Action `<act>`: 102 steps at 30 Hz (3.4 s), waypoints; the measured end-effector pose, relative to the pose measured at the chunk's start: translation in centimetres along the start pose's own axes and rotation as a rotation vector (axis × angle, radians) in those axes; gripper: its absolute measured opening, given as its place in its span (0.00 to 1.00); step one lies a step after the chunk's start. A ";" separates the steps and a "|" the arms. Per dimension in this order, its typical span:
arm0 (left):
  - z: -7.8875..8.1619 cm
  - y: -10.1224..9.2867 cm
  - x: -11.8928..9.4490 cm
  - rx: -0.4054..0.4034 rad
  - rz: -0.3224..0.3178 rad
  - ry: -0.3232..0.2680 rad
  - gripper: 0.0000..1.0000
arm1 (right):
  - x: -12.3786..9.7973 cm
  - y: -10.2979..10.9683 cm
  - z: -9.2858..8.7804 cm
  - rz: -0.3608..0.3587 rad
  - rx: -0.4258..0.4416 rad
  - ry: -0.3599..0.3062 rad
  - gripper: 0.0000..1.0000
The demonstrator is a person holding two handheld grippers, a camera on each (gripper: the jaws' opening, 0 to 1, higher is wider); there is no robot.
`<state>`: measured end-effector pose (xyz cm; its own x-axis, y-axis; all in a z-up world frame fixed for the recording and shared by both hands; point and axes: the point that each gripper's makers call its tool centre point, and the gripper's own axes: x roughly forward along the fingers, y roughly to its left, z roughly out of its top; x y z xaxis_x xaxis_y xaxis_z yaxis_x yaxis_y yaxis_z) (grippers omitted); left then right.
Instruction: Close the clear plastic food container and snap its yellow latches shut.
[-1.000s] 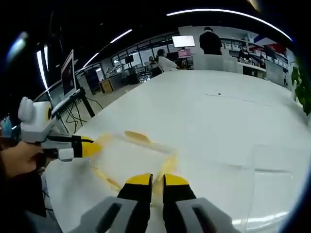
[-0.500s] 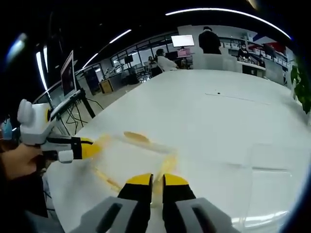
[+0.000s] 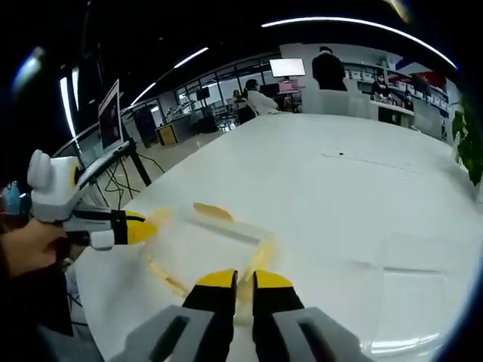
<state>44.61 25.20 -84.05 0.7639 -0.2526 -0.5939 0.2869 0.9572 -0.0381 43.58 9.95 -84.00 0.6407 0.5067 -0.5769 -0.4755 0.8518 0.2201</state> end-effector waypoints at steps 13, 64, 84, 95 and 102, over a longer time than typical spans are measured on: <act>1.2 0.0 -1.5 0.005 0.017 -0.030 0.04 | -0.9 0.6 1.1 0.011 -0.005 -0.027 0.03; 2.1 -2.1 -3.4 0.032 0.038 -0.036 0.05 | -3.1 -0.1 1.7 0.001 -0.012 -0.039 0.02; 2.5 -4.2 -3.2 0.051 0.023 -0.029 0.05 | -4.5 -1.7 1.8 -0.026 -0.006 -0.045 0.02; 2.6 -5.9 -2.7 0.072 -0.002 -0.020 0.05 | -5.5 -3.1 1.5 -0.051 0.006 -0.048 0.02; 2.9 -7.0 -2.2 0.086 -0.022 -0.018 0.05 | -6.3 -4.1 1.5 -0.068 0.020 -0.055 0.02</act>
<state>42.54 18.63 -80.15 0.7669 -0.2768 -0.5790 0.3518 0.9359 0.0186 42.37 3.52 -80.14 0.7035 0.4534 -0.5473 -0.4178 0.8868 0.1975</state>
